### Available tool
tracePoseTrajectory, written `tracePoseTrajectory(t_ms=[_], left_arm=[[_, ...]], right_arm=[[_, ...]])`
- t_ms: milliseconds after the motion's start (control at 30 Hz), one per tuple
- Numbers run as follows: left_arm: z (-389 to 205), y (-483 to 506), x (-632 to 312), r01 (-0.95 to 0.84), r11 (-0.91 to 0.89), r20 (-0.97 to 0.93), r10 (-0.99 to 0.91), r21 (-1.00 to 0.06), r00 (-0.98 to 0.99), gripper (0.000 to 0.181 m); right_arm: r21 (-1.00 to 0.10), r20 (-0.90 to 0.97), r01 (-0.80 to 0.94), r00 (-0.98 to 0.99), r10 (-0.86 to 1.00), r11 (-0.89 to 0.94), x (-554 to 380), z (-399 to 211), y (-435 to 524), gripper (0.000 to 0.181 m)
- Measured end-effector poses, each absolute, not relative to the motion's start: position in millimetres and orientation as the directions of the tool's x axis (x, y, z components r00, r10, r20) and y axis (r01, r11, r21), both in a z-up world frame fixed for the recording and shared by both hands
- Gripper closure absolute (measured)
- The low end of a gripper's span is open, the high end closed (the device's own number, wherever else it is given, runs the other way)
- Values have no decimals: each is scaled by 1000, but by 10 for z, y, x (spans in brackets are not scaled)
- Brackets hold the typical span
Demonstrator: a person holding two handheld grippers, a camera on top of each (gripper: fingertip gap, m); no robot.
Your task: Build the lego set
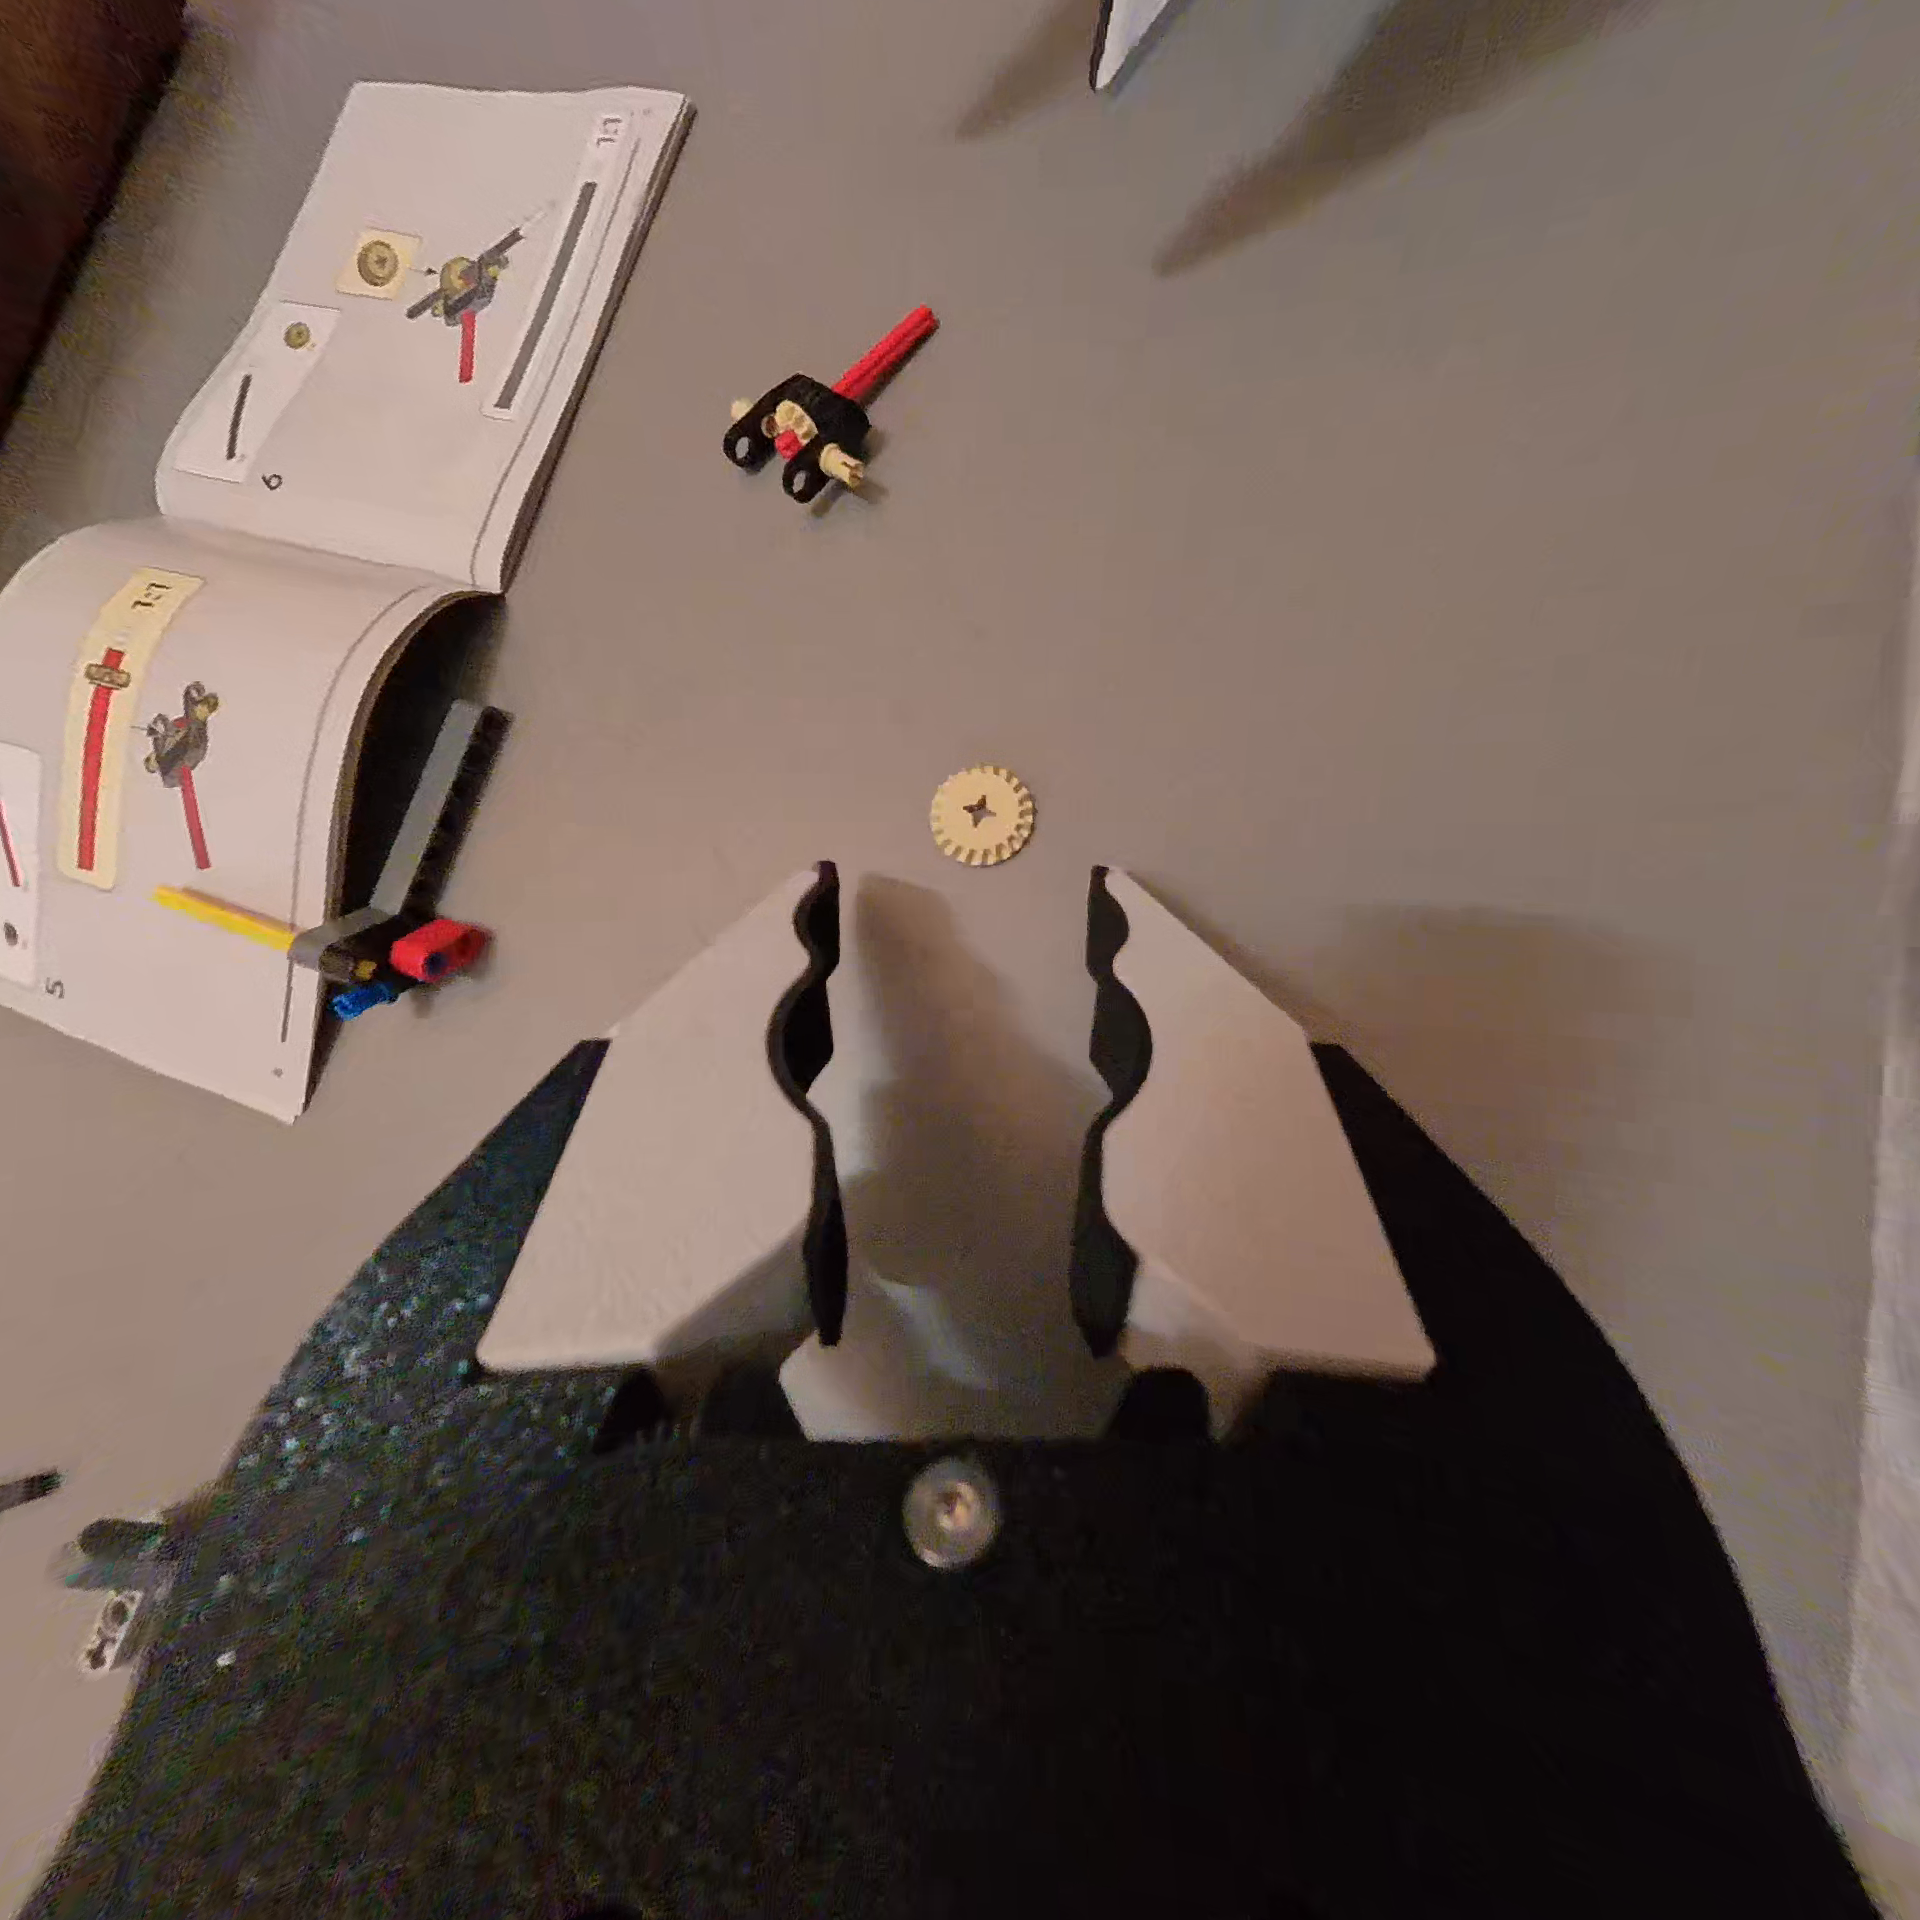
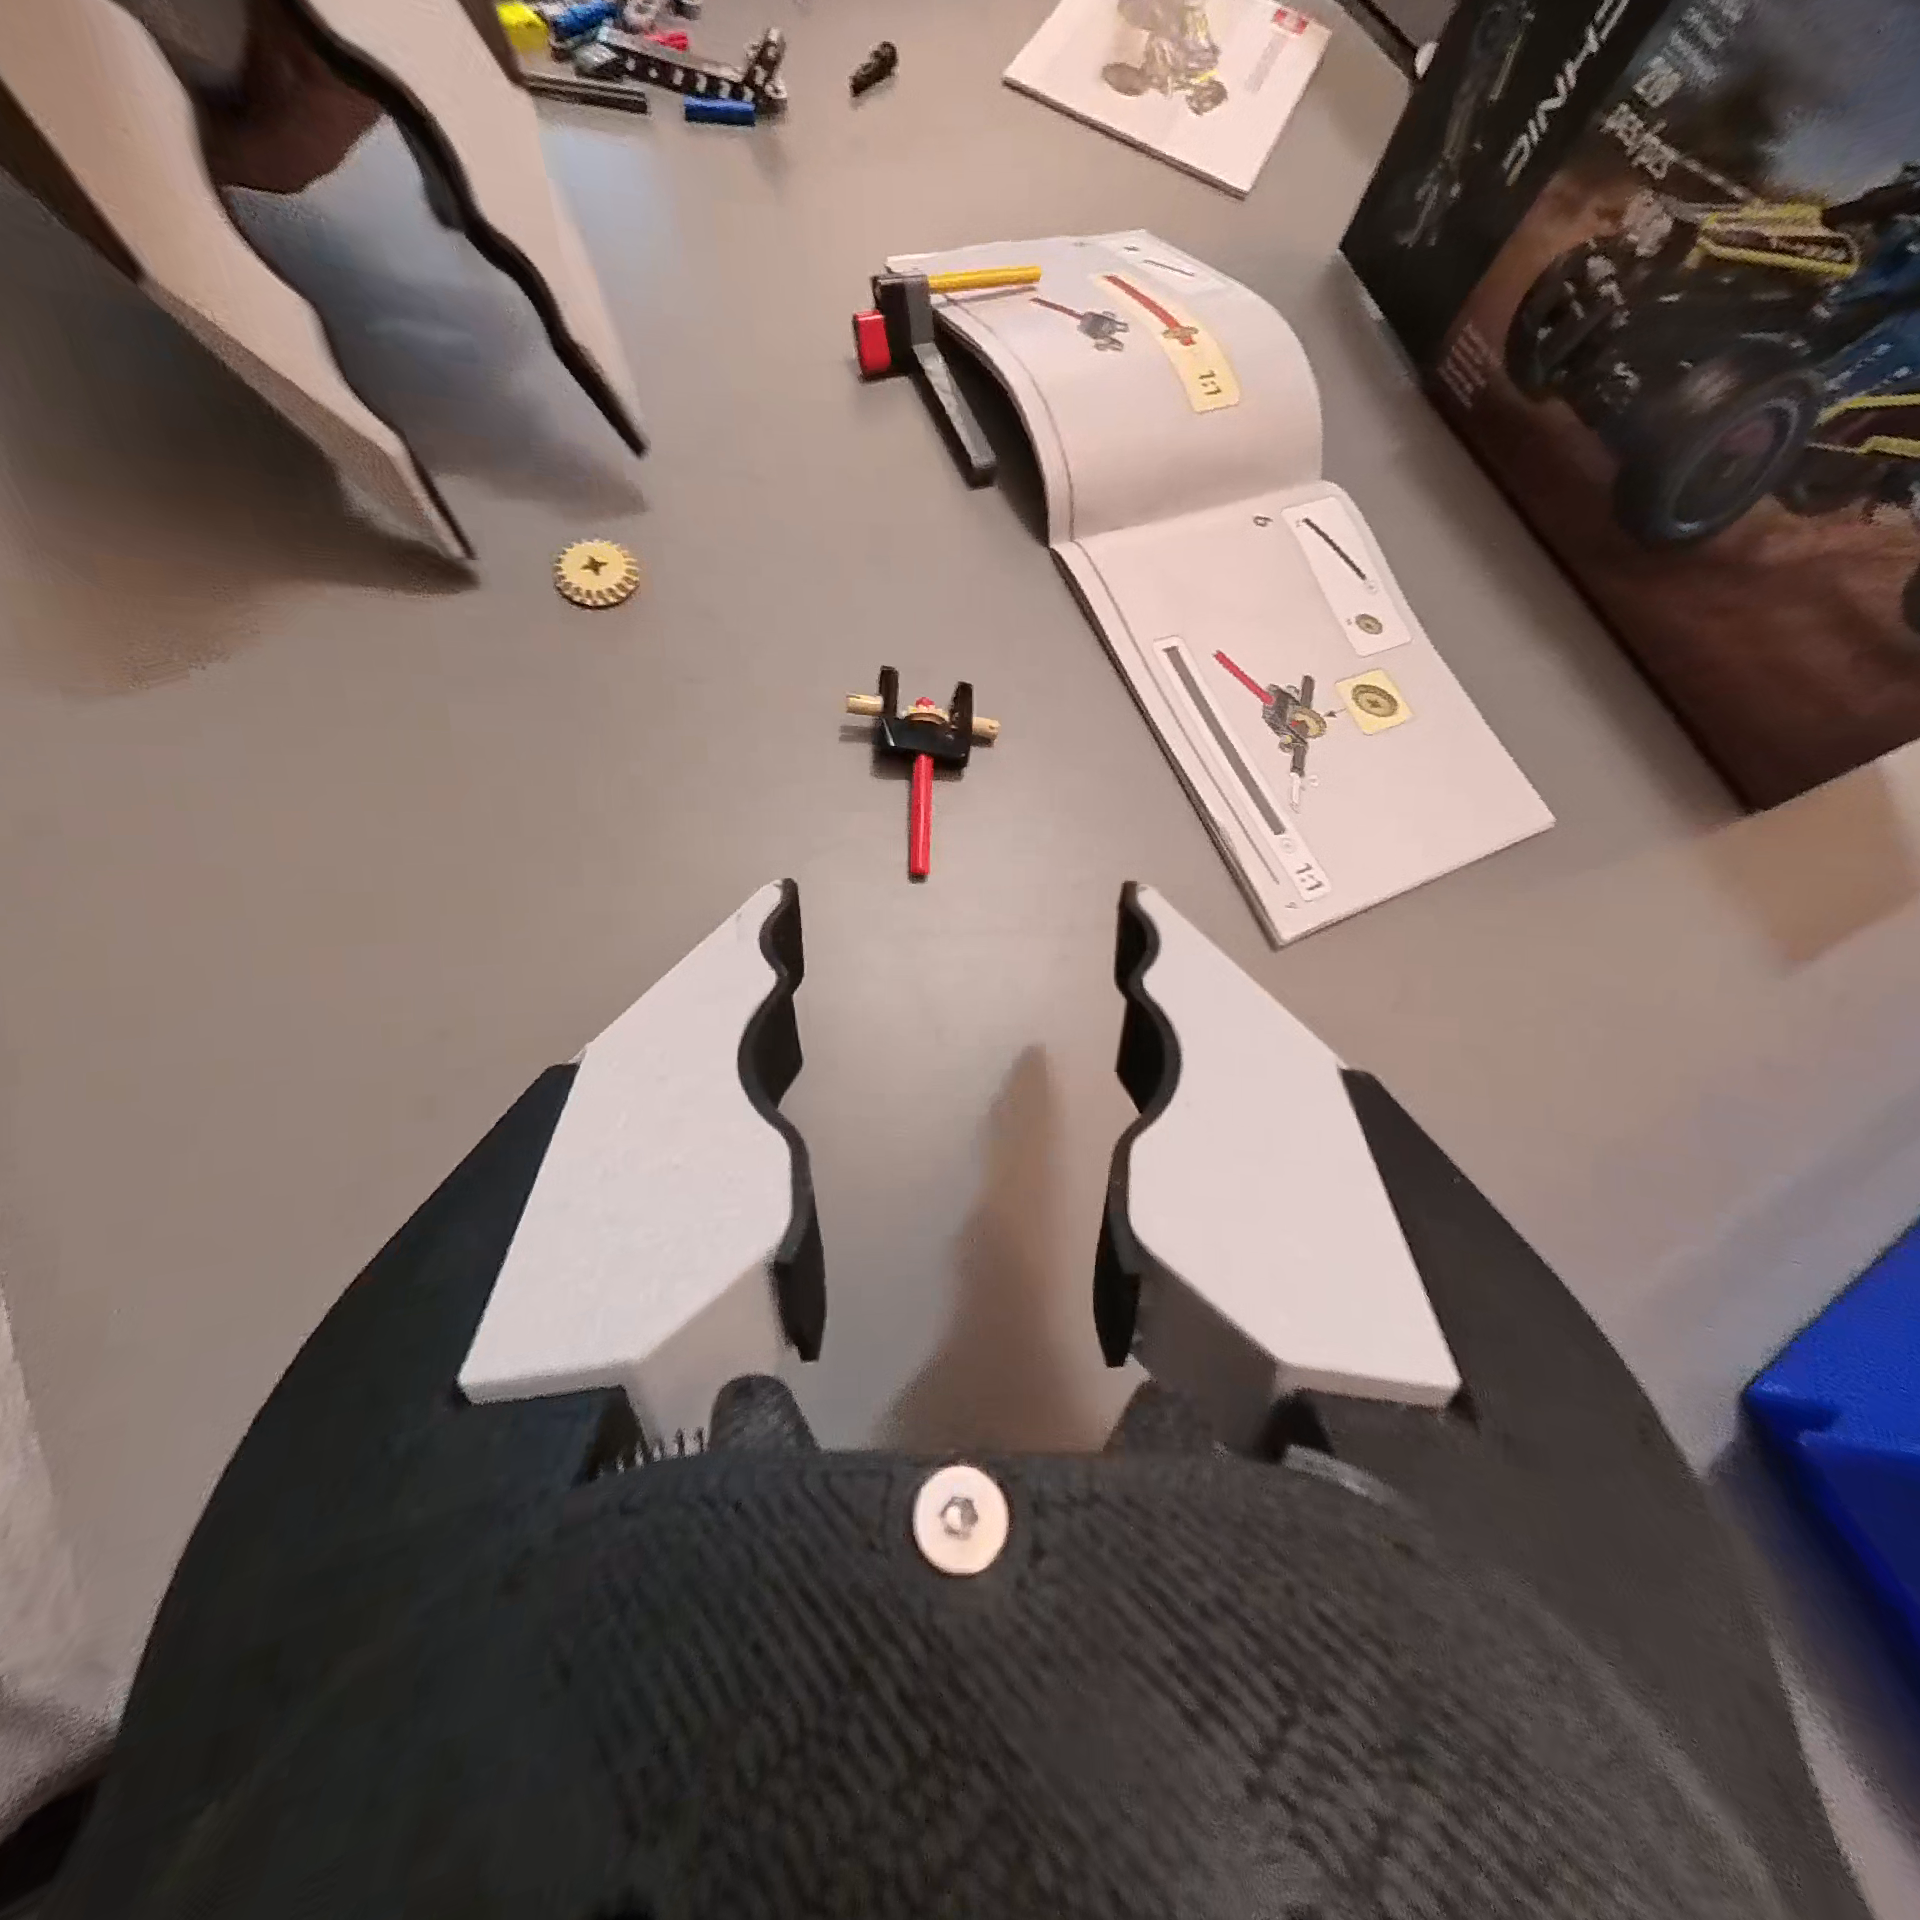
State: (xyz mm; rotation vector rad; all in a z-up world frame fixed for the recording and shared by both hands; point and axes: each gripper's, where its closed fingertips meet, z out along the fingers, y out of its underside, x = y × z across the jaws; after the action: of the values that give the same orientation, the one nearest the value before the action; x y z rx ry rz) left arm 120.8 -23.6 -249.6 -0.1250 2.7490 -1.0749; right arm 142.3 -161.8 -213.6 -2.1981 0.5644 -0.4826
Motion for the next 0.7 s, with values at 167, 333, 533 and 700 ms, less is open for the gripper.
tracePoseTrajectory(t_ms=[167,333,533,700], left_arm=[[-2544,-335,1255,-44,732,-94,-147,-680,-985,147],[-2573,-384,1313,-77,738,-63,-161,-671,-985,165],[-2524,-472,1388,-7,729,-125,-126,-684,-984,168],[-2325,-673,1481,121,657,-248,-105,-745,-963,181]], right_arm=[[-832,104,-186,873,-477,-522,1381,-2083,-1464,130],[-818,101,-167,901,-423,-550,1364,-2168,-1337,135],[-819,31,-212,912,-409,-534,1283,-2192,-1320,142],[-856,-126,-340,867,-482,-388,1351,-2057,-1397,143]])
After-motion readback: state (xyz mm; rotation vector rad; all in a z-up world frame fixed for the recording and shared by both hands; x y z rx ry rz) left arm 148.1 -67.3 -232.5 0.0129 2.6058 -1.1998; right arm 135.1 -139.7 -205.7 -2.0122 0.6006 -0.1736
